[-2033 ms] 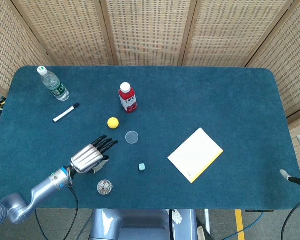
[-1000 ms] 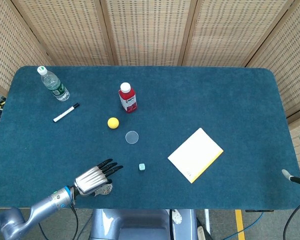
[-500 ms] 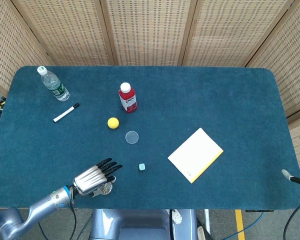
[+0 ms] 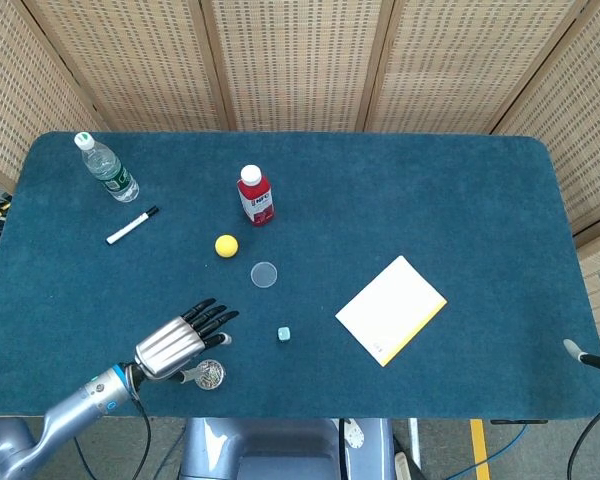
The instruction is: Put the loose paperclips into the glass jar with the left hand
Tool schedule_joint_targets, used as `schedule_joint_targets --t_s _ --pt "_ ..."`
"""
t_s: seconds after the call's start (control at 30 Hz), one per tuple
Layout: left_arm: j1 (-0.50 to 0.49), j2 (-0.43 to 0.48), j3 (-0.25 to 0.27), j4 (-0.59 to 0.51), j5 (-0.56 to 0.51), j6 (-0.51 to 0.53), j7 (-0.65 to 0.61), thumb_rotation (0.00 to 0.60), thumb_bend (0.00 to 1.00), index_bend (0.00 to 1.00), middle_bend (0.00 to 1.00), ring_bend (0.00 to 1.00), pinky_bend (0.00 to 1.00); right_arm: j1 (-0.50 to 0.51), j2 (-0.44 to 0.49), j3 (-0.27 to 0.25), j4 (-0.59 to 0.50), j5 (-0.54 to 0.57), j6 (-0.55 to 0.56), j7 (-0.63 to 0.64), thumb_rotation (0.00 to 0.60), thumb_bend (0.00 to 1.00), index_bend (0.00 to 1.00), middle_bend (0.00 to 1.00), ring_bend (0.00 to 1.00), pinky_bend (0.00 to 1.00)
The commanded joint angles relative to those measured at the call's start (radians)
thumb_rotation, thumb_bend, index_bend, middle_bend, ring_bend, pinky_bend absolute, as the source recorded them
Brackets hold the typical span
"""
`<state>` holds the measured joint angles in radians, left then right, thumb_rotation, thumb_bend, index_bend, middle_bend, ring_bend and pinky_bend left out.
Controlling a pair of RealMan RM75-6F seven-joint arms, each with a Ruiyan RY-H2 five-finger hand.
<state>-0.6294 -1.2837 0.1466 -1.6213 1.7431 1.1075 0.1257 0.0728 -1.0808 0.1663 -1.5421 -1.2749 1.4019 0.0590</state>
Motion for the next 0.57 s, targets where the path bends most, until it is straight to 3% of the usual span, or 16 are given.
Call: schedule_joint_targets --t_s 0.03,0.1,0.2,0.33,0.57 --pt "0.093 0.092 -0.061 -0.088 -0.154 0.101 0.1 0.6 0.06 0.0 0.0 0.0 0.0 -0.002 0.002 -0.001 -0.002 -0.004 0.004 0.003 0.6 0.0 0.0 0.0 0.0 0.0" --pt "0.188 0.125 -0.107 -0.139 -0.278 0.235 0.171 0.6 0.03 0.0 0.0 0.0 0.0 -0.005 0.005 -0.003 -0.004 -0.011 0.009 0.008 0.6 0.0 0.0 0.0 0.0 0.0" --pt "0.242 0.149 -0.113 -0.16 -0.307 0.3 0.157 0.6 0.02 0.0 0.0 0.0 0.0 -0.007 0.006 -0.006 -0.005 -0.019 0.014 0.013 0.6 0.0 0.0 0.0 0.0 0.0" --pt "0.331 0.192 -0.102 -0.138 -0.31 0.397 0.079 0.6 0.02 0.0 0.0 0.0 0.0 -0.012 0.005 -0.011 -0.008 -0.037 0.033 -0.001 0.6 0.0 0.0 0.0 0.0 0.0" --pt "0.405 0.198 -0.083 -0.101 -0.286 0.445 -0.009 0.6 0.02 0.0 0.0 0.0 0.0 -0.026 0.004 -0.013 -0.023 -0.051 0.08 -0.053 0.6 0.0 0.0 0.0 0.0 0.0"
